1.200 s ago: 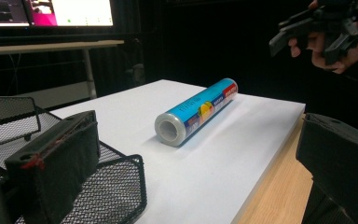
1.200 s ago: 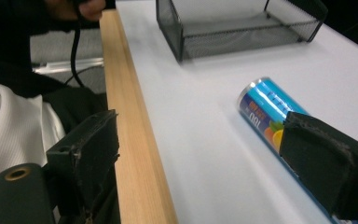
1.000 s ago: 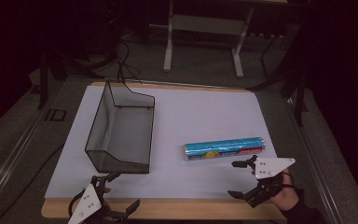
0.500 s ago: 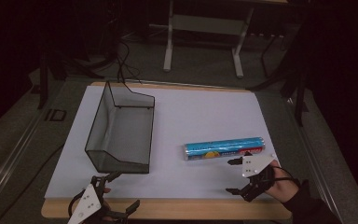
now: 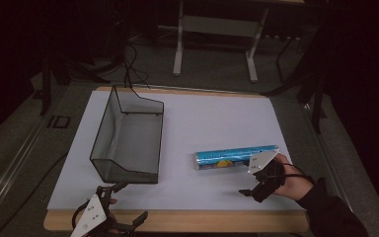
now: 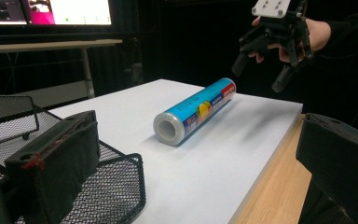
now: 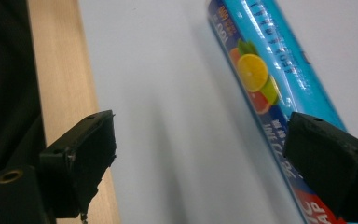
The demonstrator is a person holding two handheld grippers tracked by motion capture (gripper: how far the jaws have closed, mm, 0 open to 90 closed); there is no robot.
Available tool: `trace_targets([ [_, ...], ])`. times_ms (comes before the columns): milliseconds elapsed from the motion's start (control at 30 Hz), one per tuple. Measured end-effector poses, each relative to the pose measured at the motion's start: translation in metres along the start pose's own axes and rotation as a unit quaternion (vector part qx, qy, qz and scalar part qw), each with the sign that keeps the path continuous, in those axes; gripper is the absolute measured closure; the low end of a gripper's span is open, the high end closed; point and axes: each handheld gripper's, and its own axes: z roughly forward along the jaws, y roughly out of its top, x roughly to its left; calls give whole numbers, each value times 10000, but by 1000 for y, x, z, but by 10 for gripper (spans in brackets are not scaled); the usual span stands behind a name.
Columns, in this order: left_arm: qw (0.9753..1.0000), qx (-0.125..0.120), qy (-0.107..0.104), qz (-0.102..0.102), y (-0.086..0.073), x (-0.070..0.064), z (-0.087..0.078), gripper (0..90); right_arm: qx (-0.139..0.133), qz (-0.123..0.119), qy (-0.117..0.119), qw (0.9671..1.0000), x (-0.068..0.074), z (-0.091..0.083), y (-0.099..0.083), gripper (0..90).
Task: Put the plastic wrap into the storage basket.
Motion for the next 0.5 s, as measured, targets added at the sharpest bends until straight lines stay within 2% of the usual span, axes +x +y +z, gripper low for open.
trace_targets([
  [33,10000,-2,-7,-3,0,0,0,2,12,-99,-140,9999,-1,0,1,93],
  [133,10000,1,-14,-4,0,0,1,2,-33,-251,-316,9992,-6,1,5,97],
  [333,10000,11,-14,-14,0,0,0,2,199,-398,-423,9981,-26,1,15,97],
  [500,10000,13,-25,-8,0,0,0,2,389,-417,-521,9970,-40,5,24,94],
])
